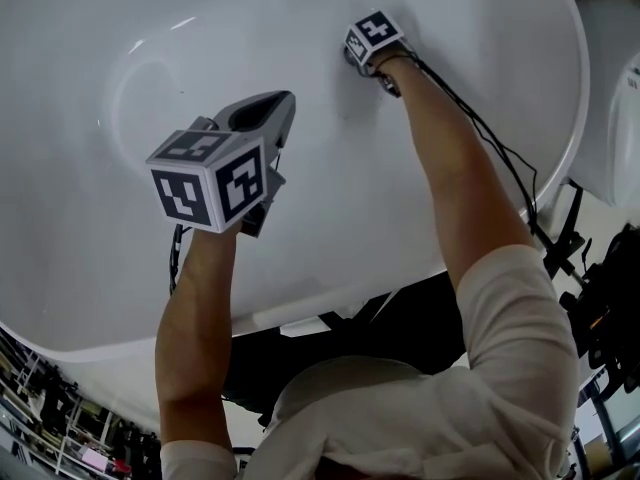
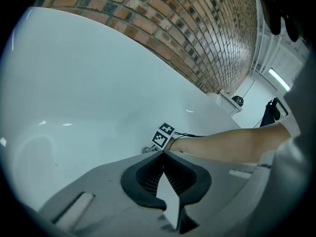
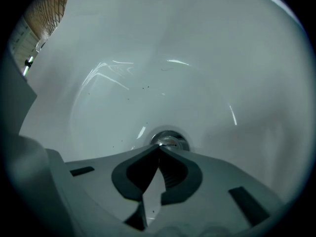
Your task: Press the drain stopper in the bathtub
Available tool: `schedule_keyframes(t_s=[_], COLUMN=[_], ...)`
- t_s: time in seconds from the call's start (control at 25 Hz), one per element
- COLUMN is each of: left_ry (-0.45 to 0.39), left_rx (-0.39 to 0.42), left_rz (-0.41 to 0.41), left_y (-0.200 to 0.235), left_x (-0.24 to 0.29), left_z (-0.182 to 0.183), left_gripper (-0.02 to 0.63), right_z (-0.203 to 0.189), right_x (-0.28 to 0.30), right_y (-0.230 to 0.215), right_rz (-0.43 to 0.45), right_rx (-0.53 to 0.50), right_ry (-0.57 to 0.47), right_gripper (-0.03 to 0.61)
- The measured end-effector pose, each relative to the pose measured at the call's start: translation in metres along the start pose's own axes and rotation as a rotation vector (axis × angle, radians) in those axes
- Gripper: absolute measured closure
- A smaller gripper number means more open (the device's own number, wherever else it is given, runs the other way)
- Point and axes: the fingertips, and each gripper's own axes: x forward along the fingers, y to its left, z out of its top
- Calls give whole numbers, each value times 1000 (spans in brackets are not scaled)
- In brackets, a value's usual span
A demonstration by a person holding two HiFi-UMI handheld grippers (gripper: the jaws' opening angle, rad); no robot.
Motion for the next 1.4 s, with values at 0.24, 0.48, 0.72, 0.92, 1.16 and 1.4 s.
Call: schedule_keyframes(t_s=[0.24, 0.48, 0.72, 0.92, 1.16, 1.4], left_ry=[-19, -29, -40, -47, -48, -53], left_rx=[21, 11, 5, 7, 8, 8], left_rz=[-10, -12, -24, -42, -39, -42], left_y=[-5, -4, -10, -14, -12, -14], left_x=[2, 2, 1, 1, 1, 2], left_z=[4, 5, 7, 10, 11, 12], left_gripper=[604, 604, 604, 604, 604, 604], right_z=[2, 4, -2, -5, -2, 0], right_x=[-1, 0, 2, -2, -6, 6], right_y=[-1, 1, 0, -7, -5, 4], right_rz=[6, -45, 79, 91, -84, -133], right_rx=[-22, -62, 13, 84, -59, -113], right_ry=[33, 100, 61, 37, 66, 83], right_gripper=[565, 566, 565, 565, 565, 563])
